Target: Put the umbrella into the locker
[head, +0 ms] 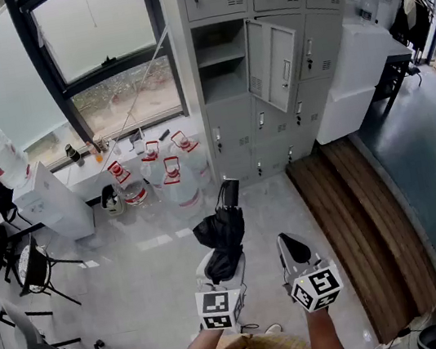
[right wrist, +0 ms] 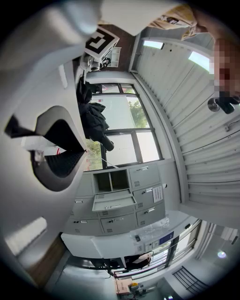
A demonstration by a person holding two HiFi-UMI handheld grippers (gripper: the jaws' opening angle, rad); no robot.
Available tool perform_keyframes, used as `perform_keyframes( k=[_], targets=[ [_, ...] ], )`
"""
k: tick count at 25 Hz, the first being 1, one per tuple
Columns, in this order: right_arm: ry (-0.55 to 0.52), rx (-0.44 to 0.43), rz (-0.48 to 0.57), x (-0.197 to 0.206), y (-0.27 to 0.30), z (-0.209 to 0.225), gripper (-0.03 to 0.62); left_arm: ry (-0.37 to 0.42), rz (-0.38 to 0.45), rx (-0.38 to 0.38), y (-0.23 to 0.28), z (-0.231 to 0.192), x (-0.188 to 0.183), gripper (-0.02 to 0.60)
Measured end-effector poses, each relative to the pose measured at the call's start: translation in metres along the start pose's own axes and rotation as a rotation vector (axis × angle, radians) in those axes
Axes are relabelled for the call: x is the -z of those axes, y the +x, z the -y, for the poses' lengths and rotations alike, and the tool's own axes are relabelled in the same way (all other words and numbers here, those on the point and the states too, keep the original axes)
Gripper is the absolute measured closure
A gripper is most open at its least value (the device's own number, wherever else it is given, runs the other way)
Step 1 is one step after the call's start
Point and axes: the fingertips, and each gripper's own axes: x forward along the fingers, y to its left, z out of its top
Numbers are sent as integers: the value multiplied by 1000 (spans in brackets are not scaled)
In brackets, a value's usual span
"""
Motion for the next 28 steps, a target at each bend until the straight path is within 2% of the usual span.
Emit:
perform_keyframes(
  k=[8,15,18,23,28],
  targets=[
    [-26,33,12,-8,20,-8,596,9,14,28,14,-22,-11,325],
    [8,39,23,-11,61,-24,595,8,21,63,33,-62,-22,325],
    [21,45,48,-15,73,-31,595,32,20,85,40,-76,-22,325],
    [-22,30,68,-20,92,-49,594,44,21,105,49,-97,-21,325],
    [-35,3,92,-26,107,-45,594,35,26,119,61,-105,-23,325]
  ],
)
